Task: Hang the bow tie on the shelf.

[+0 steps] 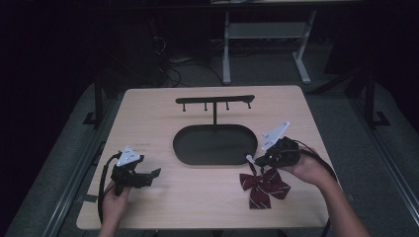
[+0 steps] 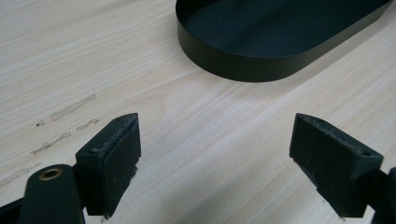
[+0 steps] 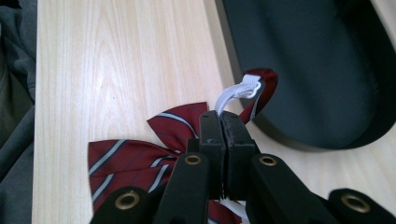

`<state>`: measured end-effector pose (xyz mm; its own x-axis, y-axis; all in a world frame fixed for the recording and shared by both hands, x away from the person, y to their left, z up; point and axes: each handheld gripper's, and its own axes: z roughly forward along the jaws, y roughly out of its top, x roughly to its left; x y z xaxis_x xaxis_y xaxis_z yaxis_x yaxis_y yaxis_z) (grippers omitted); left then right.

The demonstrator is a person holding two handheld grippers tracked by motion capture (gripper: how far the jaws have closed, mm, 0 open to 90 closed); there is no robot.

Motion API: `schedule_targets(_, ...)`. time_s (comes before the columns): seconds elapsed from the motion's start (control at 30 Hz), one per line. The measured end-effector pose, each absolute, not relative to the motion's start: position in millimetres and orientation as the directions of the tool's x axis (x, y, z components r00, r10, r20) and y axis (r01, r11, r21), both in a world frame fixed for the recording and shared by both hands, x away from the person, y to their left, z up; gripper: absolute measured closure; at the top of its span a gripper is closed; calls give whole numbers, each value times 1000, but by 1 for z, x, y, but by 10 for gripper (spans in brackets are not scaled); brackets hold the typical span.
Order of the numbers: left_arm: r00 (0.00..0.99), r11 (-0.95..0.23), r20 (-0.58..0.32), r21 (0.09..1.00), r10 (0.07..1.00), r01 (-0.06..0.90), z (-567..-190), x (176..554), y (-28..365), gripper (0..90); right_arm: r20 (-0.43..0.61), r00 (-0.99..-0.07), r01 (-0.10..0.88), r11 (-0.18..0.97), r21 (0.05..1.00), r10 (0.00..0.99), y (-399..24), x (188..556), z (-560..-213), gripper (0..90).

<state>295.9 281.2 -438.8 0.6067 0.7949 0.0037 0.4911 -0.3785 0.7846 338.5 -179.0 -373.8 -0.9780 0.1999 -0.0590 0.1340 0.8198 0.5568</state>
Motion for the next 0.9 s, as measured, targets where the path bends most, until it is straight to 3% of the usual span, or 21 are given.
schedule_targets(0.9,604,-372,-1,787,797,492,-439,296,281,163,-106,-982,65,813,579,155,-160,342,-333,881)
